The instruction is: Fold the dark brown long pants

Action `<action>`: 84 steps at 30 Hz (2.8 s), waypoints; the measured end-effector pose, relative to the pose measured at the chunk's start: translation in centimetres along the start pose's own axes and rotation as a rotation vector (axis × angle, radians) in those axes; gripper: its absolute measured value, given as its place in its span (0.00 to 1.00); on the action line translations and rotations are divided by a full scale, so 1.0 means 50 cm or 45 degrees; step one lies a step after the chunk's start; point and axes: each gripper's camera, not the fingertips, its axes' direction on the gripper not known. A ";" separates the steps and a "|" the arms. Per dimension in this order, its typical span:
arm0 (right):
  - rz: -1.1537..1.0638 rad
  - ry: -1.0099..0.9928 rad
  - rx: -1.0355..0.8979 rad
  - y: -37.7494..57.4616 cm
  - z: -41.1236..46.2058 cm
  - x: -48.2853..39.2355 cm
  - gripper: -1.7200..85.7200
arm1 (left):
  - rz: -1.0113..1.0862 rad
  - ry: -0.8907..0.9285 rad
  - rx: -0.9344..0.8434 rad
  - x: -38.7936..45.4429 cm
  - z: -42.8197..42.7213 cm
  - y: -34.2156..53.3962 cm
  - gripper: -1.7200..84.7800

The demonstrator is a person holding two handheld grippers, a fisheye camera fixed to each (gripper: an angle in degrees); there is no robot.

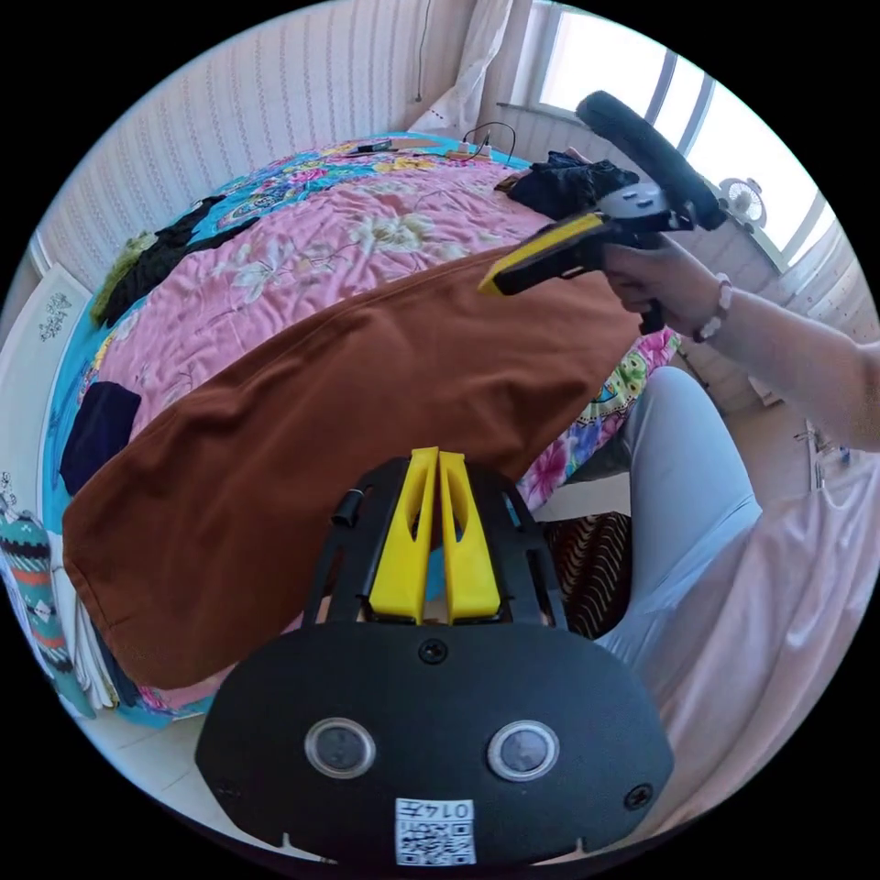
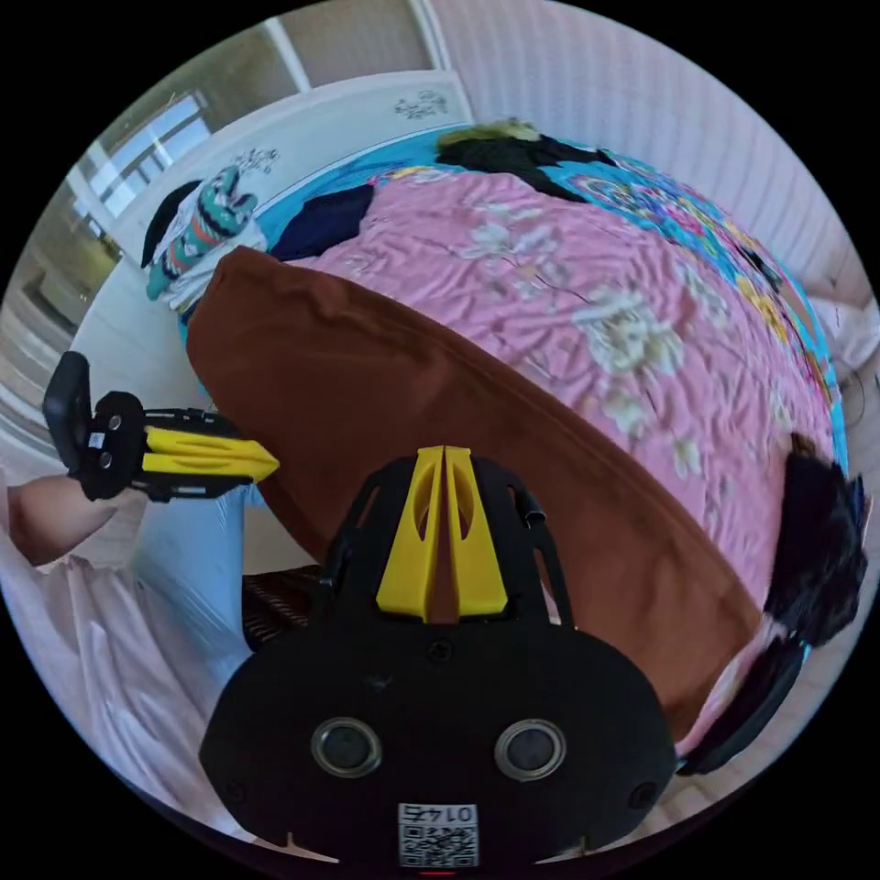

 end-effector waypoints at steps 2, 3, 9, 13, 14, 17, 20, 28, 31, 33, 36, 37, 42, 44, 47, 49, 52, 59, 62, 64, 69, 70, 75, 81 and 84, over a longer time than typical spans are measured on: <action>-0.012 0.009 -0.068 -0.088 0.045 -0.027 0.02 | 0.018 -0.054 -0.050 -0.003 0.025 0.006 0.01; 0.012 0.038 -0.114 -0.133 0.079 -0.036 0.01 | 0.017 -0.060 -0.103 -0.007 0.049 0.013 0.01; 0.053 0.024 -0.309 -0.254 0.191 -0.063 0.01 | -0.072 0.054 -0.080 -0.056 0.059 0.037 0.01; 0.014 -0.035 -0.328 -0.310 0.192 -0.077 0.01 | -0.320 -0.034 0.169 -0.169 -0.052 0.096 0.01; 0.012 -0.039 -0.328 -0.317 0.194 -0.080 0.01 | -0.361 -0.095 0.189 -0.193 -0.067 0.106 0.01; 0.005 -0.023 -0.340 -0.354 0.210 -0.099 0.01 | -0.645 -0.464 0.232 -0.342 -0.118 0.160 0.01; -0.037 0.037 -0.377 -0.392 0.225 -0.127 0.01 | -0.911 -0.627 0.200 -0.496 -0.119 0.200 0.01; -0.015 0.024 -0.401 -0.462 0.260 -0.144 0.01 | -0.966 -0.436 -0.125 -0.656 0.012 0.191 0.01; 0.041 -0.047 -0.402 -0.478 0.260 -0.130 0.01 | -0.958 -0.382 -0.116 -0.656 -0.012 0.187 0.01; 0.057 -0.092 -0.376 -0.482 0.246 -0.121 0.01 | -0.949 -0.405 -0.069 -0.638 -0.042 0.193 0.01; 0.073 -0.049 -0.211 -0.483 0.198 -0.112 0.01 | -0.798 -0.468 0.008 -0.568 -0.091 0.198 0.01; 0.072 -0.030 -0.219 -0.487 0.196 -0.107 0.01 | -0.732 -0.491 0.044 -0.530 -0.107 0.197 0.01; 0.077 -0.001 -0.340 -0.503 0.256 -0.098 0.01 | -0.381 -0.245 0.265 -0.312 -0.113 0.147 0.01; 0.105 -0.002 -0.348 -0.505 0.268 -0.093 0.01 | -0.291 -0.019 0.289 -0.222 -0.072 0.100 0.01; 0.100 -0.018 -0.363 -0.501 0.269 -0.085 0.01 | -0.156 0.250 0.245 -0.081 0.020 0.016 0.01; 0.097 -0.013 -0.366 -0.497 0.255 -0.082 0.01 | -0.052 0.210 0.054 -0.004 0.107 -0.031 0.01; 0.035 0.050 -0.300 -0.485 0.233 -0.098 0.01 | 0.087 0.166 -0.075 0.045 0.185 -0.041 0.01; -0.056 0.105 -0.451 -0.456 0.275 -0.087 0.01 | 0.166 0.123 -0.194 0.073 0.188 -0.105 0.01; -0.066 0.092 -0.492 -0.436 0.276 -0.067 0.01 | 0.252 0.068 -0.196 0.106 0.222 -0.122 0.01; -0.070 0.101 -0.499 -0.413 0.276 -0.053 0.01 | 0.300 0.057 -0.229 0.126 0.235 -0.146 0.01; -0.062 0.141 -0.442 -0.345 0.270 -0.020 0.01 | 0.295 0.088 -0.262 0.149 0.262 -0.195 0.01; -0.064 0.149 -0.436 -0.327 0.266 -0.011 0.01 | 0.314 0.074 -0.289 0.160 0.268 -0.209 0.01; 0.016 0.087 -0.472 -0.257 0.239 0.052 0.01 | 0.394 0.012 -0.331 0.205 0.281 -0.247 0.01; 0.310 -0.337 0.024 -0.003 0.078 0.178 0.02 | 0.398 -0.072 -0.205 0.265 0.231 -0.230 0.01; 0.550 -0.356 0.298 0.253 -0.005 0.256 0.02 | 0.325 0.002 -0.062 0.274 0.182 -0.232 0.01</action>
